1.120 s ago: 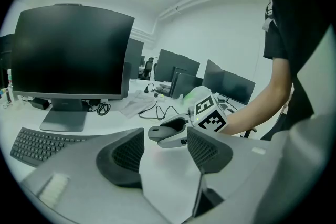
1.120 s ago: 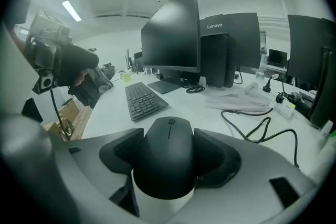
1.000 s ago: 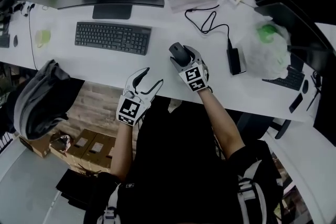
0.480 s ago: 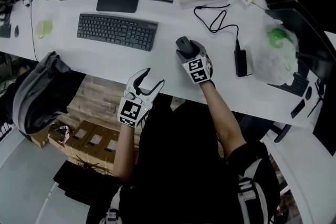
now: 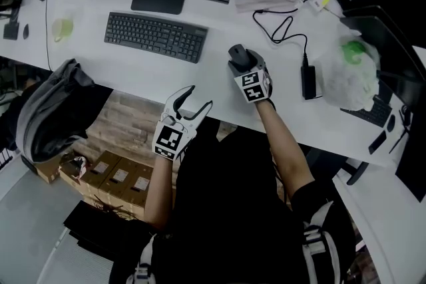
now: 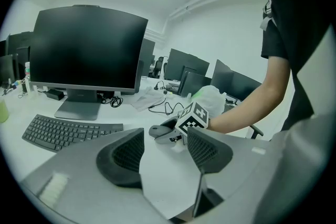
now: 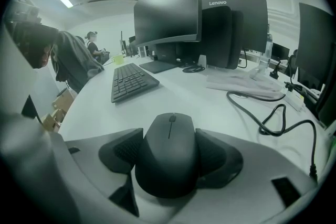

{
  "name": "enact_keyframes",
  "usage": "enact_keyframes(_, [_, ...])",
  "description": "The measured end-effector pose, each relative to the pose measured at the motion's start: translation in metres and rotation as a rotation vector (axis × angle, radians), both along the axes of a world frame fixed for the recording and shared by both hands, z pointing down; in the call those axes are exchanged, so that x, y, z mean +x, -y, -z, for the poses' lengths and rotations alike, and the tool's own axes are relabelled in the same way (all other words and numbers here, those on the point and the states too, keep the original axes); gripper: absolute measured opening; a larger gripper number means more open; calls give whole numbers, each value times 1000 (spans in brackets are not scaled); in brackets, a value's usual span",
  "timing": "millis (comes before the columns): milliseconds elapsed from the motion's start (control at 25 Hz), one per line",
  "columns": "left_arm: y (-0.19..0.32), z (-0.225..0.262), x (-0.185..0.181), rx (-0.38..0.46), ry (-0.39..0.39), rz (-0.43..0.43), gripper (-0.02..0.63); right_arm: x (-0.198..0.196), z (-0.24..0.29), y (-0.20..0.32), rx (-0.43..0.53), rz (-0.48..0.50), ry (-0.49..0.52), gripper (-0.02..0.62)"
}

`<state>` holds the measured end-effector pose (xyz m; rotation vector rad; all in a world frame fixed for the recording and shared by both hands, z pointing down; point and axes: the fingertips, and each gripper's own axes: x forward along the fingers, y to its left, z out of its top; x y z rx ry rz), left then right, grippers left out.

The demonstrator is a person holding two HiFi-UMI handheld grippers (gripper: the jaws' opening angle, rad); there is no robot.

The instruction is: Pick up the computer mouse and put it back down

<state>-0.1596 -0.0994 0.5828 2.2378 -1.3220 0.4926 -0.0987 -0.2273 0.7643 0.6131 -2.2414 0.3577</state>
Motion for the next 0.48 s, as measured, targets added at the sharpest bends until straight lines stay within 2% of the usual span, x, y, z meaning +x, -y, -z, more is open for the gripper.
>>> enact_keyframes(80, [-1, 4, -1, 11, 3, 1, 245, -2, 0, -3, -8, 7, 0, 337])
enact_keyframes(160, [-3, 8, -2, 23, 5, 0, 245, -6, 1, -7, 2, 15, -5, 427])
enact_keyframes(480, [-15, 24, -1, 74, 13, -31, 245, -2, 22, -24, 44, -19, 9, 449])
